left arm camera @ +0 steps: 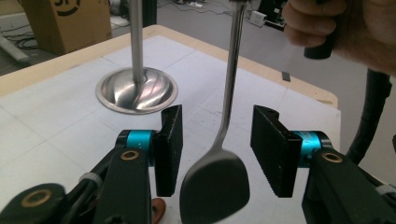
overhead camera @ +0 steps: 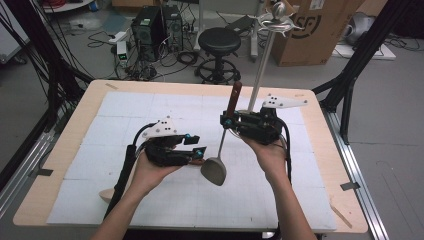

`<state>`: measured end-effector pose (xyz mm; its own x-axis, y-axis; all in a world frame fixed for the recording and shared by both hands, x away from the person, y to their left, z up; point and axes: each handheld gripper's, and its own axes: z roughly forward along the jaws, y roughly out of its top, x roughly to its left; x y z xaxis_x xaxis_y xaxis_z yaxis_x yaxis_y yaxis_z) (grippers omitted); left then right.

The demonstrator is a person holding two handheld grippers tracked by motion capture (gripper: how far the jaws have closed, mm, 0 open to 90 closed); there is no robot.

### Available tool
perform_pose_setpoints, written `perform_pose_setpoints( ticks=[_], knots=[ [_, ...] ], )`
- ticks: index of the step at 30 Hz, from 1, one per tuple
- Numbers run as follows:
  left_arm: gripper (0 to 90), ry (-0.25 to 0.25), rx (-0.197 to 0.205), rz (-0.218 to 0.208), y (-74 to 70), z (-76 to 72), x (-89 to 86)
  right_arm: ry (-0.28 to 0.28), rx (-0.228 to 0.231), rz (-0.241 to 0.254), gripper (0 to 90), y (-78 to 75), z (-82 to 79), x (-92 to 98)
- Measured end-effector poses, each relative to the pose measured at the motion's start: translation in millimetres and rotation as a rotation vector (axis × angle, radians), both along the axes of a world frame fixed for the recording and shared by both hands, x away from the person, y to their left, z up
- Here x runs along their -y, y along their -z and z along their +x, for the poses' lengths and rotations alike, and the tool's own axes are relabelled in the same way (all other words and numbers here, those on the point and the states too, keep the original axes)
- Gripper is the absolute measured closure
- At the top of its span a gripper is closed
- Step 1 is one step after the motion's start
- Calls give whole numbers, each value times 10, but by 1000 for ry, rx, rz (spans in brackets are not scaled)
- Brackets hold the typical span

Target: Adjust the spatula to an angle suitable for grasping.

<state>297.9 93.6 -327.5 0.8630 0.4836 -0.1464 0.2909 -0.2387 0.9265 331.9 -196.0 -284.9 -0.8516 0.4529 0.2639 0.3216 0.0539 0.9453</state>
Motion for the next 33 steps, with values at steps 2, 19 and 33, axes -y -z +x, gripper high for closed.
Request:
perform_pose_setpoints(
  ticks=[2, 19, 33],
  knots=[
    [512, -4, 6, 2, -3, -9, -65, 2, 18, -15, 728, -58, 20, 14],
    [370, -61, 7, 57, 100, -47, -524, 3, 42, -65, 728, -124, 130, 17],
    [264, -115, -18, 57, 280, -75, -855, 19, 46, -65, 728, -138, 213, 60]
  ],
)
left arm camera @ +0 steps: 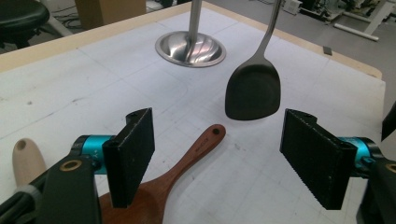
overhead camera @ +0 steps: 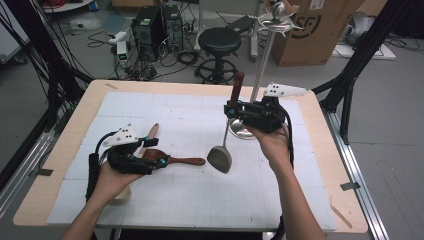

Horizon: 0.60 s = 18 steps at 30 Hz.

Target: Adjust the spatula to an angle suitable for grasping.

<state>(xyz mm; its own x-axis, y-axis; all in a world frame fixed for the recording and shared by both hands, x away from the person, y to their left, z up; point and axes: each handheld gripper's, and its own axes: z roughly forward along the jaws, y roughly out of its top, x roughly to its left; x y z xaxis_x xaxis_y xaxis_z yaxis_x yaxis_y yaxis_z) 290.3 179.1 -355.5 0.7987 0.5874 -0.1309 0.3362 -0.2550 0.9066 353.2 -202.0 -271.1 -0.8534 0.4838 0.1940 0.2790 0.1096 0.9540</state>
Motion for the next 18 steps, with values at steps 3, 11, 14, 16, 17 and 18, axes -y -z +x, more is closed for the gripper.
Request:
perform_pose_setpoints(
  ticks=[3, 11, 14, 16, 17, 18],
  knots=[
    [256, -9, -6, -3, 42, -2, -51, 4, 0, -7, 728, -10, 24, -4],
    [226, -40, -9, 12, 125, -3, -142, 12, 4, -25, 728, -57, 95, -35],
    [220, -52, -9, 11, 136, -2, -179, 18, 4, -25, 728, -63, 121, -26],
    [211, -59, -14, 15, 149, 6, -207, 22, 2, -28, 728, -60, 141, -19],
    [206, -63, -19, 12, 154, 6, -217, 22, -1, -31, 728, -58, 150, -15],
    [203, -66, -19, 13, 159, 9, -229, 23, -1, -30, 728, -54, 162, -10]
  ],
)
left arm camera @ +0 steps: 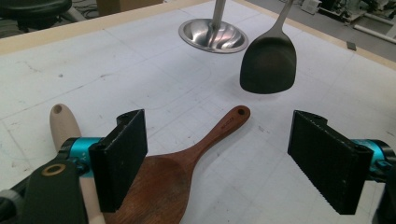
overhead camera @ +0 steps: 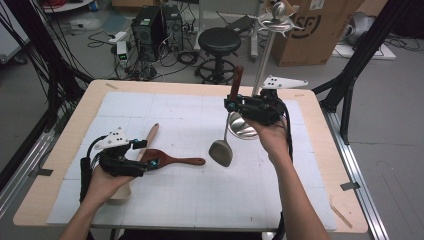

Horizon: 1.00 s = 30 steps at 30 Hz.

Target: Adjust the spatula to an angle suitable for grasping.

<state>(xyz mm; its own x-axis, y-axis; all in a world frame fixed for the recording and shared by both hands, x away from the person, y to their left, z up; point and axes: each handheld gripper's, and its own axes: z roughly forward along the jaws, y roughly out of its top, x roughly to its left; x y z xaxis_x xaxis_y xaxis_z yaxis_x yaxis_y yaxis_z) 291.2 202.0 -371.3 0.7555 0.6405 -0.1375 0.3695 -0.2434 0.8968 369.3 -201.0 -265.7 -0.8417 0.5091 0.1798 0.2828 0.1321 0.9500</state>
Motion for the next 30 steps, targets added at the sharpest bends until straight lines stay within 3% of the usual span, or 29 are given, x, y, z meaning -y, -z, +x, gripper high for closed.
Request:
perform_pose_setpoints(
  ticks=[12, 30],
  knots=[
    [188, -16, 3, 2, 7, 10, -41, 22, -12, -1, 728, -9, 112, 48],
    [183, -23, 7, -15, -4, 9, -83, 36, 17, -21, 728, -255, 205, 9]
  ],
)
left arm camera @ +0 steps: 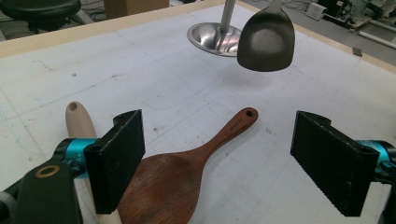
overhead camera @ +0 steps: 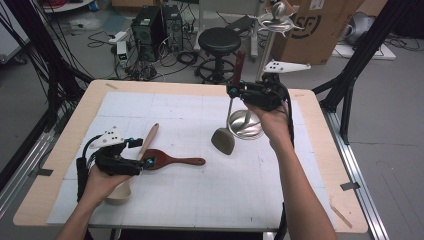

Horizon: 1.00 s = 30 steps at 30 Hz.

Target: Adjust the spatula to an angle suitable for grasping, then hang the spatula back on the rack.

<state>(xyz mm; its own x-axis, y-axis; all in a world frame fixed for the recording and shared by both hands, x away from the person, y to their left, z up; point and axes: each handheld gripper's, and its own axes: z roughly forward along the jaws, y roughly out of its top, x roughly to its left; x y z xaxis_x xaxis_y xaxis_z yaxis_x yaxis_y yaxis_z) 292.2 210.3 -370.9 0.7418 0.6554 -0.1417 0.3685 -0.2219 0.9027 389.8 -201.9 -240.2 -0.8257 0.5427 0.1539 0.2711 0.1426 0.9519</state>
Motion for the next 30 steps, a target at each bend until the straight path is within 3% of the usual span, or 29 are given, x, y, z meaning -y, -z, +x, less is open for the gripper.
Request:
perform_pose_setpoints(
  ticks=[16, 30],
  knots=[
    [182, -1, 4, -12, 1, 27, -36, 21, 22, -11, 727, -202, 118, -8],
    [181, -4, 7, -20, -7, 30, -51, 58, 31, 6, 728, -351, 236, 93]
  ],
)
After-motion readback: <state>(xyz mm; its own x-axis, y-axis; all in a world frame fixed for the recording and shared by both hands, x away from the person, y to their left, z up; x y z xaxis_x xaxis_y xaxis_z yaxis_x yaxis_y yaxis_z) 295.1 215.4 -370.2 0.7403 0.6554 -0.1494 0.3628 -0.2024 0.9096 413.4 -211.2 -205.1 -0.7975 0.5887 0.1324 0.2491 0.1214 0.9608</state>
